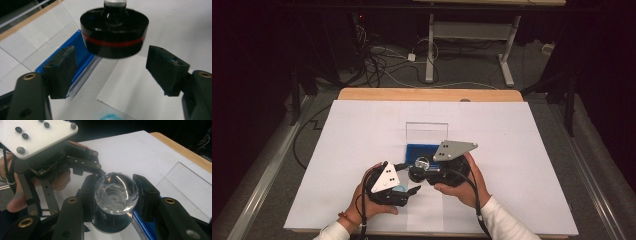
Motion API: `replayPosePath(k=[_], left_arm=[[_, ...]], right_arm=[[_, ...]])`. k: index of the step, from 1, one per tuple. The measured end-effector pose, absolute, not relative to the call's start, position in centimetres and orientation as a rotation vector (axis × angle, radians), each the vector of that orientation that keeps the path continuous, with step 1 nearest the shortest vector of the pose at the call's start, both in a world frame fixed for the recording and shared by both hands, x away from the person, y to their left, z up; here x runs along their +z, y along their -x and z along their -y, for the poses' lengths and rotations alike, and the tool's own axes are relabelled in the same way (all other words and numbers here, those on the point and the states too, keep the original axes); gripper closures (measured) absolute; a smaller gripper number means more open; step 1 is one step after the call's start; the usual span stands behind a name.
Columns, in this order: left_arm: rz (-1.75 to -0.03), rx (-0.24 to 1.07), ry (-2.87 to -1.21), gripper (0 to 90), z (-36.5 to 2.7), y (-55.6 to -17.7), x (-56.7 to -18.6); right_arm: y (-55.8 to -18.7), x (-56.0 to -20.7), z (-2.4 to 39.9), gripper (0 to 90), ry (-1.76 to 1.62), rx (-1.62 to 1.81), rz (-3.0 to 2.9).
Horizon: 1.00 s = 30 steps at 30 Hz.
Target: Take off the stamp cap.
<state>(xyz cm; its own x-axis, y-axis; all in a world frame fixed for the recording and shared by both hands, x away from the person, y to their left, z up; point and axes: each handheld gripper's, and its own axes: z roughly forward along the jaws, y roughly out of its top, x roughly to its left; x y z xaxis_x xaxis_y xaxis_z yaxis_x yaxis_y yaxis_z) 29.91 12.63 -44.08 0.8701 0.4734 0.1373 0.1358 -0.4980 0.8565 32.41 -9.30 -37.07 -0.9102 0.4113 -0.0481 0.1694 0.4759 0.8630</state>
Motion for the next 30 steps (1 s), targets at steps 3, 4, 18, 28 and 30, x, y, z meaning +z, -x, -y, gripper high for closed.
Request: replayPosePath(k=[3,4,18,28,30], left_arm=[[-0.439,0.444,-2.062,26.6,-12.5,-29.9,-44.1],[-0.439,0.443,-2.060,27.2,-12.5,-29.9,-44.1],[-0.410,0.506,-2.089,35.7,-12.2,-29.6,-44.4],[-0.403,0.509,-2.129,36.4,-12.2,-29.7,-44.2],[-0.404,0.498,-2.142,36.5,-12.2,-29.8,-44.1]], right_arm=[[-32.2,-37.2,9.1,57.2,-0.492,1.415,-2.481],[-32.2,-37.2,9.1,57.2,-0.492,1.420,-2.482],[-32.4,-37.7,9.1,57.2,-0.515,1.449,-2.496],[-32.6,-38.0,9.3,57.2,-0.543,1.466,-2.506],[-32.6,-38.1,9.3,57.2,-0.546,1.463,-2.505]])
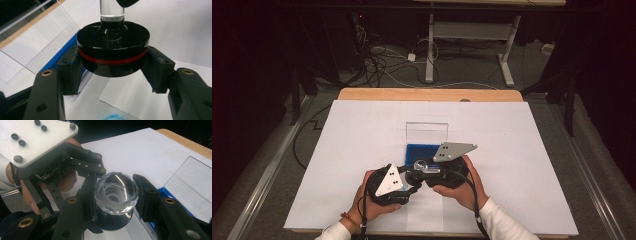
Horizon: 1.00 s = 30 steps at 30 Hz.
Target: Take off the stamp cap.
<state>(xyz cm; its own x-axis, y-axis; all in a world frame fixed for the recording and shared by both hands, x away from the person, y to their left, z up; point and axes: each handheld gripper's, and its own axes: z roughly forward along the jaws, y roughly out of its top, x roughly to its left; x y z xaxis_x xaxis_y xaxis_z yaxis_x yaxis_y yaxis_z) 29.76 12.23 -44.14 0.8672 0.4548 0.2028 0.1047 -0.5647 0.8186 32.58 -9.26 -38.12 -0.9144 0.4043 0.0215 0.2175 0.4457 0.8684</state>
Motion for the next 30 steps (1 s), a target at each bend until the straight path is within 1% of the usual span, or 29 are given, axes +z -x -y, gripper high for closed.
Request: replayPosePath(k=[25,30], left_arm=[[-0.425,0.387,-2.169,36.8,-12.51,-30.30,-44.27],[-0.424,0.383,-2.170,36.8,-12.52,-30.33,-44.29]], right_arm=[[-32.08,-38.76,9.02,57.3,-0.553,1.442,-2.486],[-31.88,-38.86,9.01,57.3,-0.559,1.437,-2.475]])
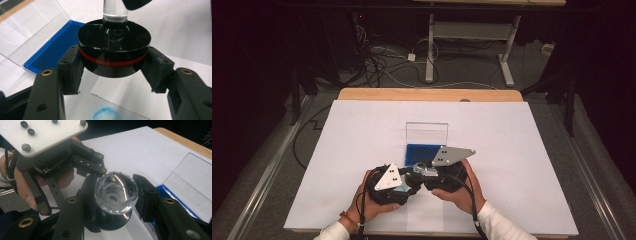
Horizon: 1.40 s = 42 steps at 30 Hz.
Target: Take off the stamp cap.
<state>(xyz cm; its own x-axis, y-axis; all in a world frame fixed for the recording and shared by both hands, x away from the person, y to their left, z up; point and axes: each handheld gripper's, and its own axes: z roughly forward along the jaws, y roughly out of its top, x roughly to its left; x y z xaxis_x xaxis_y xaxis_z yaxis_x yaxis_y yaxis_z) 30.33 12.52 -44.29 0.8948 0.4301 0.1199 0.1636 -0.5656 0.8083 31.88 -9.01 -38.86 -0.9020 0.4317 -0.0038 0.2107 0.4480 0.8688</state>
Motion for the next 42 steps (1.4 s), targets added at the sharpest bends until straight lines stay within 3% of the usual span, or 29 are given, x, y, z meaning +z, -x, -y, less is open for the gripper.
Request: replayPosePath(k=[16,20,26,42], left_arm=[[-0.422,0.330,-2.163,36.8,-12.7,-30.5,-44.7],[-0.571,0.272,-2.108,36.9,-14.6,-31.9,-45.2],[-0.514,0.373,-2.142,36.8,-14.6,-31.3,-44.4],[-0.534,0.448,-2.153,36.7,-18.0,-31.1,-43.8]], right_arm=[[-31.3,-39.2,8.8,57.3,-0.577,1.422,-2.449],[-31.0,-38.5,9.5,57.4,-0.555,1.459,-2.422],[-30.8,-37.4,11.0,57.4,-0.560,1.447,-2.361],[-31.5,-36.8,15.0,57.3,-0.642,1.385,-2.311]])
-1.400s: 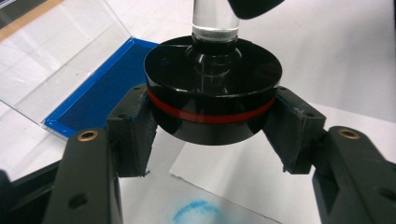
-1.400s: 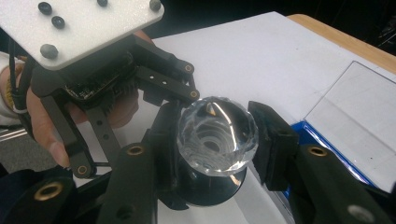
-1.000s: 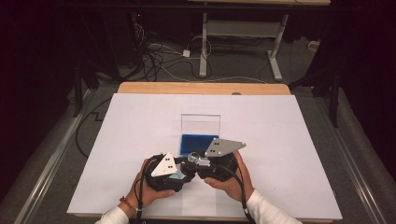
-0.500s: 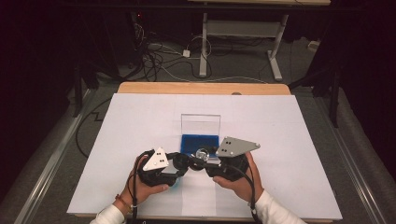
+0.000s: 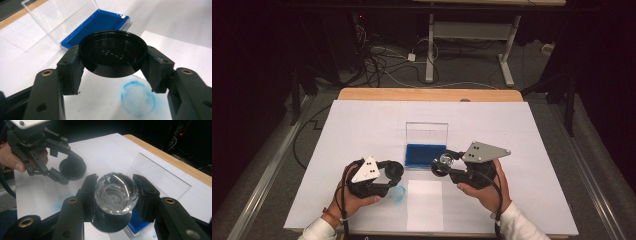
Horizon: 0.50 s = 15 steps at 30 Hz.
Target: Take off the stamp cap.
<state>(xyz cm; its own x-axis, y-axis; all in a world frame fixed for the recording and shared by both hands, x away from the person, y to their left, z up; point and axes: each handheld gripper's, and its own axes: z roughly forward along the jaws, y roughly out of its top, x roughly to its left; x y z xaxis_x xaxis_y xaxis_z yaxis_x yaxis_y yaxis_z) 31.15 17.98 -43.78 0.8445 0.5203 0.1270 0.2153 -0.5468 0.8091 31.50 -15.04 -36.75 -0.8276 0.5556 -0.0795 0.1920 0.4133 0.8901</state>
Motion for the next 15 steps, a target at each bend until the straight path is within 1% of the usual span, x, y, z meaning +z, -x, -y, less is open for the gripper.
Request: replayPosePath(k=[15], left_arm=[[-0.577,0.509,-2.162,36.7,-20.7,-30.3,-43.4]], right_arm=[[-31.6,-36.9,17.3,57.3,-0.695,1.342,-2.295]])
